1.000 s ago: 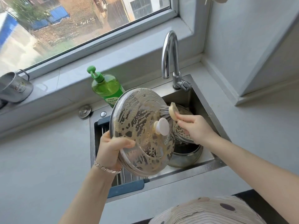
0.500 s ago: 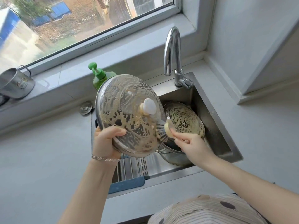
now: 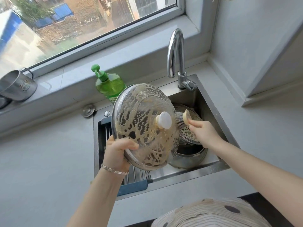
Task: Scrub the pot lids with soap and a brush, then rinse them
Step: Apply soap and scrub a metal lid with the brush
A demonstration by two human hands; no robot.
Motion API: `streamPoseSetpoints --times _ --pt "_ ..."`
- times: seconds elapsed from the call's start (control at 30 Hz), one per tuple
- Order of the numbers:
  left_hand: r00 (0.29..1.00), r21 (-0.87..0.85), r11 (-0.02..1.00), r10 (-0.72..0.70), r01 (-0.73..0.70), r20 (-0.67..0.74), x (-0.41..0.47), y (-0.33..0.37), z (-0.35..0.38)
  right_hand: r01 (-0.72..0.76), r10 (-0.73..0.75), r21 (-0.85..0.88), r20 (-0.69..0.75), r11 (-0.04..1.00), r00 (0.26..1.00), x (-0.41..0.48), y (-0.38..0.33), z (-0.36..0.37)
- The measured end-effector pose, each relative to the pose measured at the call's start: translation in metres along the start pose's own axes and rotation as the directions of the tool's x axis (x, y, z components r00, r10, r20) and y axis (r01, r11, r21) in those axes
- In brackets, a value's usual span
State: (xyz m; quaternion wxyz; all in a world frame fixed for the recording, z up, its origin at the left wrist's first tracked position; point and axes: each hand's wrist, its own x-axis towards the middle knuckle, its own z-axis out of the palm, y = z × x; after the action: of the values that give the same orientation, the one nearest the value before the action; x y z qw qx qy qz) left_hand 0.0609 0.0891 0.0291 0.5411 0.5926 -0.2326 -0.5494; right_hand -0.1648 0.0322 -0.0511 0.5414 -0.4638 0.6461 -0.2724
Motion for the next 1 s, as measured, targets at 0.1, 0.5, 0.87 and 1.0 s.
streamPoseSetpoints --times 0.1,0.5,0.87,1.0 --pt "0.993 0.107 0.991 0.066 -0.077 0.103 -0.002 0.008 0.007 -0.034 0.050 -0.096 0.168 0.995 0.984 -0.019 0.020 0.007" --pt "0.490 0.508 -0.085 0.171 -0.857 0.855 0.005 -0.060 0.009 -0.386 0.323 0.461 0.212 0.799 0.922 -0.018 -0.011 -0.013" --pt "0.885 0.843 0.268 0.151 -0.465 0.440 0.004 -0.066 -0.014 -0.300 0.351 0.485 -0.017 0.821 0.936 -0.025 0.000 -0.016" --pt "0.967 0.499 0.831 -0.247 0.247 -0.069 0.012 -0.053 -0.012 -0.370 0.402 0.544 0.066 0.753 0.913 -0.026 0.005 -0.025"
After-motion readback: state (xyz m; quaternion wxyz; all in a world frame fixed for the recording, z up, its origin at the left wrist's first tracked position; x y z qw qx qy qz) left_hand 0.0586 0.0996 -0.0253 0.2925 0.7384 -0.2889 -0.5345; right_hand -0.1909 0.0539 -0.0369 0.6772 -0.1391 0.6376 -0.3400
